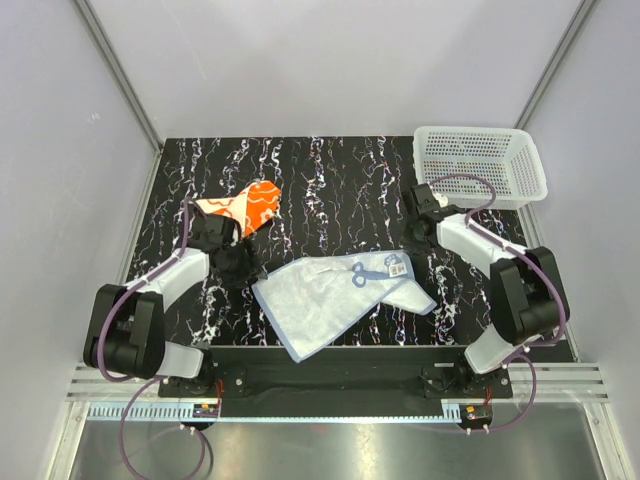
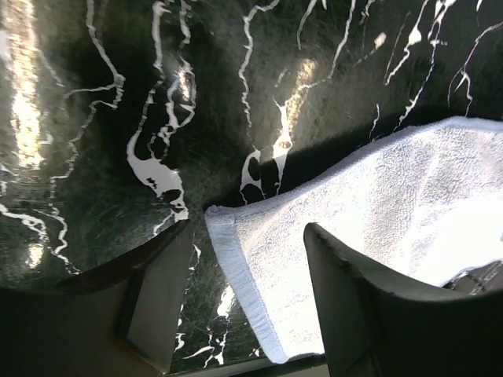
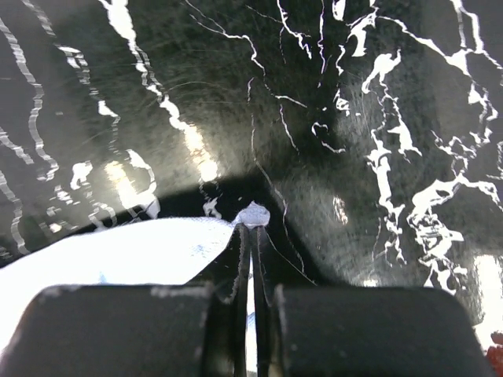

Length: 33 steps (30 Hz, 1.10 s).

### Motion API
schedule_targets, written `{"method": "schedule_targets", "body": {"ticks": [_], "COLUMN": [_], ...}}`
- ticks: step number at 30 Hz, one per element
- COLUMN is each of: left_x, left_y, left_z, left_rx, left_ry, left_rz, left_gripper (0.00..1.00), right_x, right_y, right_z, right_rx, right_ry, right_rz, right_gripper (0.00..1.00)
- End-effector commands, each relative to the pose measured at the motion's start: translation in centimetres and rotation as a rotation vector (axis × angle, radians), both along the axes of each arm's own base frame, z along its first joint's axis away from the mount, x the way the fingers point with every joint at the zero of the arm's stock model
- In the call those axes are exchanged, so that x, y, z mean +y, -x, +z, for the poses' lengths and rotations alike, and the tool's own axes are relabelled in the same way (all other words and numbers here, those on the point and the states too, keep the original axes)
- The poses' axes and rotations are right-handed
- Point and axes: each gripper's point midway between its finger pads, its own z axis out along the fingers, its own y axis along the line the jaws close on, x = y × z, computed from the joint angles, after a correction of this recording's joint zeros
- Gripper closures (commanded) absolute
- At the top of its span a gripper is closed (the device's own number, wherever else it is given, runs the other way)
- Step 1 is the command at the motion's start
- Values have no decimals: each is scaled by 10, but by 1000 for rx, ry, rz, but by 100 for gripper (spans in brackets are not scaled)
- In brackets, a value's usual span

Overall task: Roll the towels
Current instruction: Flatten the towel

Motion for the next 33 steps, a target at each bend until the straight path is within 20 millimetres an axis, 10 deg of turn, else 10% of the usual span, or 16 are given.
{"method": "schedule_targets", "body": {"ticks": [1, 6, 12, 14, 27, 33], "left_x": [1, -7, -14, -14, -5, 3], "left_y": [-11, -7, -5, -9, -14, 2], "left_z": [7, -17, -29, -21, 166, 193], "left_rx": [-56, -19, 0, -14, -511, -569], "left_ry": [-65, -102, -99, -102, -102, -133], "left_rz": [1, -20, -45, -48, -146, -180], "left_gripper": [37, 48, 99, 100, 100, 100], "right_x": [-4, -4, -7, -10, -18, -30], "right_y": [8, 17, 24, 27, 79, 98], "right_z": [13, 14, 26, 32, 155, 191], "right_rx": [-22, -22, -42, -46, -287, -383], "right_ry": [-13, -31, -31, -29, -189, -191], "right_rz": [-31, -40, -44, -49, -64, -63], "right_gripper": [100, 100, 100, 100, 100, 100]}}
